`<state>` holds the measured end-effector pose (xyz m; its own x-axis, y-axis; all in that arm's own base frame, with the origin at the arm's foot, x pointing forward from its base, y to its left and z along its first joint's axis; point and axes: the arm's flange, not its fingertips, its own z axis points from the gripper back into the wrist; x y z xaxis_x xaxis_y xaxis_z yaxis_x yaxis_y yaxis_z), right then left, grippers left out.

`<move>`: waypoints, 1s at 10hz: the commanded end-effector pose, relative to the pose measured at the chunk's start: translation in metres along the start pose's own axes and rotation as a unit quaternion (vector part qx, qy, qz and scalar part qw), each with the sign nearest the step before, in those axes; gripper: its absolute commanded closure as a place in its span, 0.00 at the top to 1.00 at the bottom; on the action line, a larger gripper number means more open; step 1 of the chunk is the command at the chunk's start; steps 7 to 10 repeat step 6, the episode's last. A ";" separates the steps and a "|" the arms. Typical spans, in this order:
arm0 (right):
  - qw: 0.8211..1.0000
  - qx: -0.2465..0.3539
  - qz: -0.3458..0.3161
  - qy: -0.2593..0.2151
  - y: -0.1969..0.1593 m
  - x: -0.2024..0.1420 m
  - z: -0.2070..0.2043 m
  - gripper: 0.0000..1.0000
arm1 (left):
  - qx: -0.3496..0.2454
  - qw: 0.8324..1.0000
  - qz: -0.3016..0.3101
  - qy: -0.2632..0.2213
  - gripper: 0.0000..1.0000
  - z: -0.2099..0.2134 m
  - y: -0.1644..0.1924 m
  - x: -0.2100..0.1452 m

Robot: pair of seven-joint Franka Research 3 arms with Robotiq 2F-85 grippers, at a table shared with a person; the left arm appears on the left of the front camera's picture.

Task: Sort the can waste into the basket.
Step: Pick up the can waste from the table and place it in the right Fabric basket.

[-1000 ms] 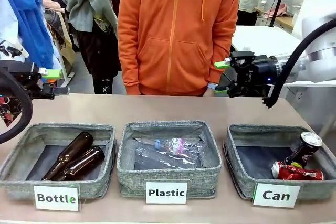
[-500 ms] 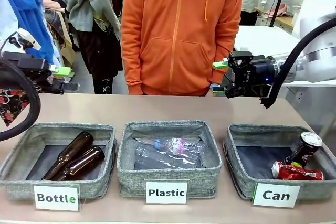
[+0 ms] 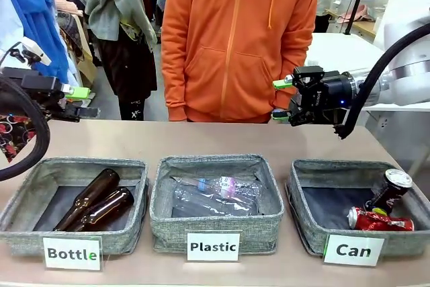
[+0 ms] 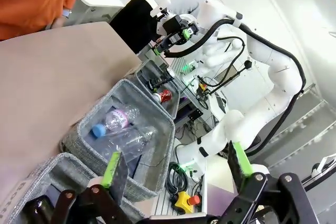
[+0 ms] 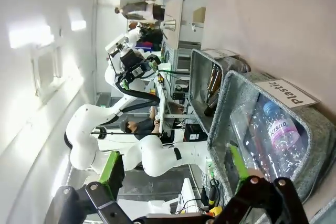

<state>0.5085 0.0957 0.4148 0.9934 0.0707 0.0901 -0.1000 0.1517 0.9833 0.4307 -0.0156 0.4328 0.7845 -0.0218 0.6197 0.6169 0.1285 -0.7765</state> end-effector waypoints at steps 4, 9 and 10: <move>1.000 -0.008 0.009 -0.002 0.002 -0.001 0.000 1.00 | 0.004 1.000 0.001 0.004 1.00 0.002 -0.001 0.001; 1.000 -0.008 0.009 -0.002 0.002 -0.001 0.000 1.00 | 0.004 1.000 0.001 0.004 1.00 0.002 -0.001 0.001; 1.000 -0.008 0.009 -0.002 0.002 -0.001 0.000 1.00 | 0.004 1.000 0.001 0.004 1.00 0.002 -0.001 0.001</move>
